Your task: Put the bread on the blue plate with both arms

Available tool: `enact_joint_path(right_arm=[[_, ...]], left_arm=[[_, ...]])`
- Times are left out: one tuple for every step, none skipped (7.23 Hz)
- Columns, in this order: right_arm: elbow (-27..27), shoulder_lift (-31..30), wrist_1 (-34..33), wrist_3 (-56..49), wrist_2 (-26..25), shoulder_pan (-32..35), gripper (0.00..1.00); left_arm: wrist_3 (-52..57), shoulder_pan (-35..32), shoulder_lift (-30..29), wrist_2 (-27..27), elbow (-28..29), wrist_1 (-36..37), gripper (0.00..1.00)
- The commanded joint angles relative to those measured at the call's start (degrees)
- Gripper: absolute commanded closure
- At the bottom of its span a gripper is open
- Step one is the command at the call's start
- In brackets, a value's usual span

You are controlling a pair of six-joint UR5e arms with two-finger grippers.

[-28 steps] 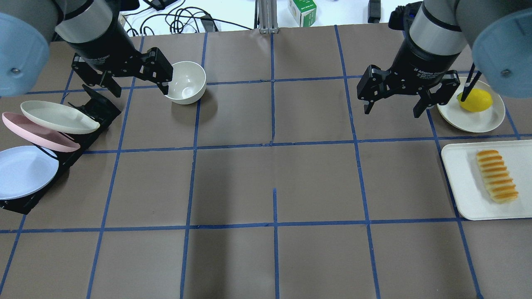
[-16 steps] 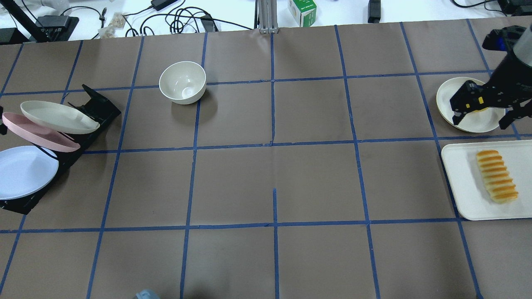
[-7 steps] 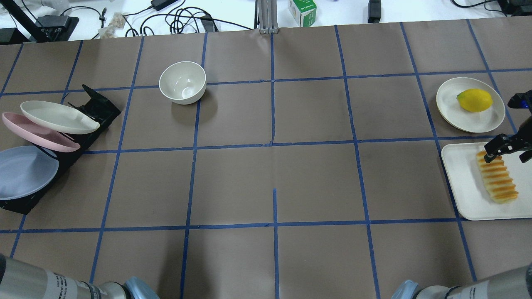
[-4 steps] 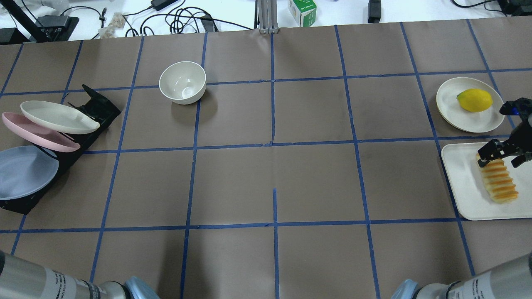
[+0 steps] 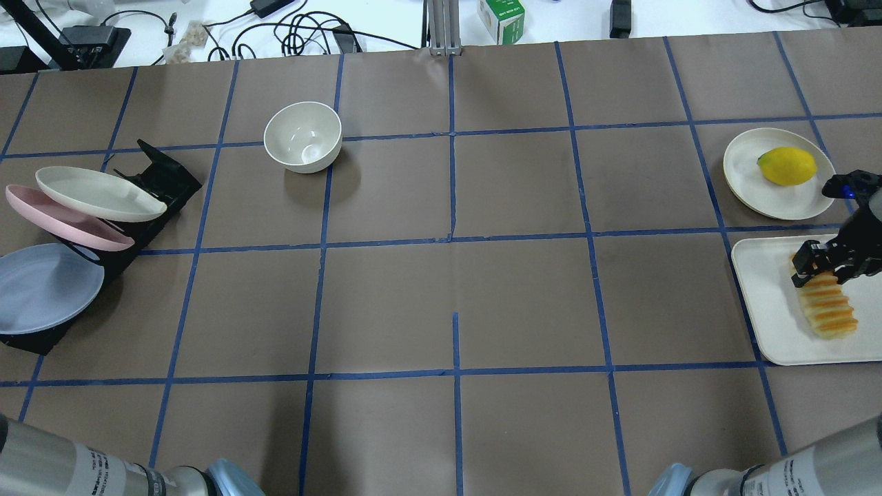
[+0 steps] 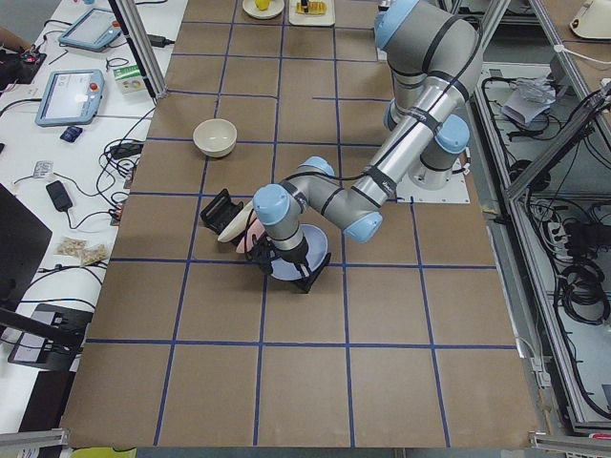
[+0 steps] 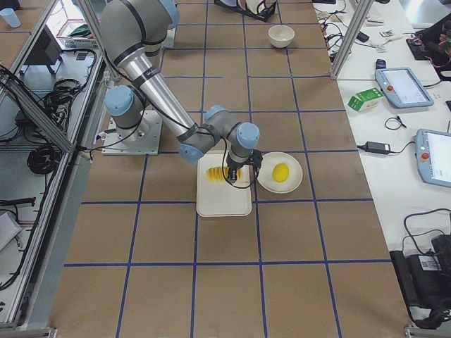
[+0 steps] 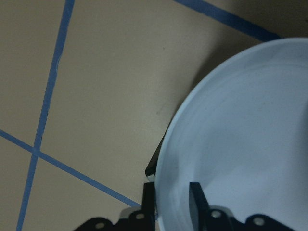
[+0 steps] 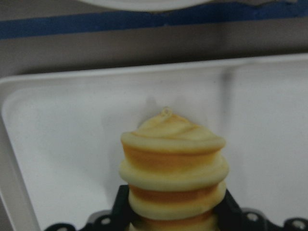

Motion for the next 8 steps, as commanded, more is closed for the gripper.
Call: enact_joint_path(right_arm=[[-0.10, -0.46, 1.44, 0.05, -0.07, 0.00, 1.00], [-0.62, -0.64, 2.22, 0.05, -0.07, 0.09, 1.00], [-0.98, -2.21, 3.62, 0.05, -0.07, 0.26, 1.00], [-1.68, -4.66, 5.81, 0.14, 0.10, 0.70, 1.00], [-2.64, -5.99, 7.40, 0.49, 0.19, 0.88, 1.00], [-4.56, -6.18, 9.24, 0.58, 0.19, 1.66, 1.00], [-7.28, -6.18, 12.65, 0.67, 0.02, 2.71, 1.00], [-10.70, -6.18, 16.69, 1.97, 0.02, 4.03, 1.00]], left_arm=[[0.08, 0.06, 0.07, -0.16, 0.08, 0.00, 1.00], [0.25, 0.15, 0.24, -0.16, 0.16, 0.00, 1.00], [0.60, 0.06, 1.20, -0.07, 0.60, -0.09, 1.00], [0.87, 0.24, 1.65, 0.37, 1.65, -0.61, 1.00], [2.87, 1.20, 1.74, 0.46, 2.88, -2.01, 1.00], [3.07, 3.21, 2.70, 0.72, 3.41, -4.63, 1.00], [4.29, 4.01, 4.19, 2.20, 3.15, -8.23, 1.00], [4.30, 4.11, 6.99, 3.78, 3.50, -11.83, 1.00]])
